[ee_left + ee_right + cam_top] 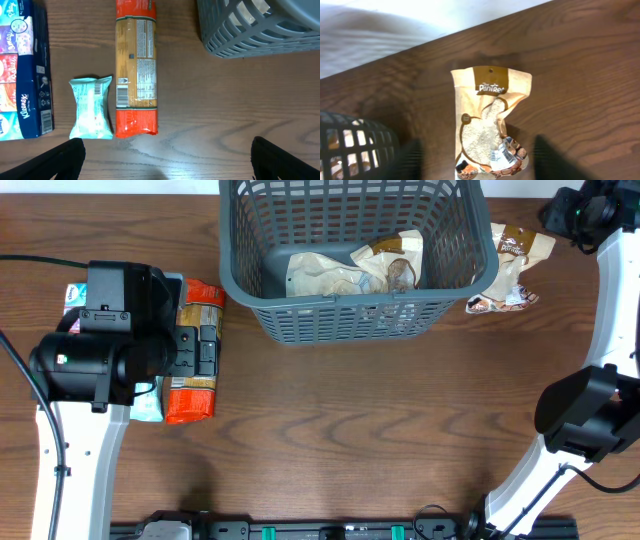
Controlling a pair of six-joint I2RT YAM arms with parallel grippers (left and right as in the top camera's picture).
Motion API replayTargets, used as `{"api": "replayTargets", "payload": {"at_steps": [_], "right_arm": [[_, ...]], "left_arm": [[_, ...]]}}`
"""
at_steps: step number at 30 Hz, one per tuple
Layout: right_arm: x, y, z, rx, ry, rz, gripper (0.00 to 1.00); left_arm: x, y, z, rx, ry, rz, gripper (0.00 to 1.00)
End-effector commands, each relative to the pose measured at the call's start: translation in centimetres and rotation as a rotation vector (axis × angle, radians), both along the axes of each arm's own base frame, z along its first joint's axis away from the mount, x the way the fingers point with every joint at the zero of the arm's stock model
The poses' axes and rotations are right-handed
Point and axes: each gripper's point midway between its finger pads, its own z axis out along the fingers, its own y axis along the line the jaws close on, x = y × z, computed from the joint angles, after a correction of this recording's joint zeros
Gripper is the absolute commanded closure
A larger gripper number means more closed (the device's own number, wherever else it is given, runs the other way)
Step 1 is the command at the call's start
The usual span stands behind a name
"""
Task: Pack container
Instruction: 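Grasp the rice pouch with the right gripper and lift it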
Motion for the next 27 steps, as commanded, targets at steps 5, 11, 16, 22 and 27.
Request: {"api": "replayTargets", "payload": {"at_steps": [5,11,16,22,27], "right_arm": [[0.1,0.8,0.4,0.030,-0.013,0.023,0.99],[0.1,0.8,0.4,0.027,-0.016,0.022,0.98],[0.1,0.6,0.3,0.022,-0.012,0.012,0.99],[-0.7,-0.4,-2.5,-0.015,0.067,-0.026,0.98],[-2.0,0.0,-8.4,0.018,0.205,-0.021,0.99]], "left_arm": [[0.1,0.3,0.3,0.003,-0.007,0.015,0.01],[0.1,0.3,0.3,0.003,-0.008,0.015,0.01],[0.1,0.3,0.3,0.003,-0.008,0.015,0.01],[0.1,0.3,0.3,0.003,-0.008,0.015,0.01],[0.1,0.3,0.3,0.003,-0.007,0.015,0.01]]}}
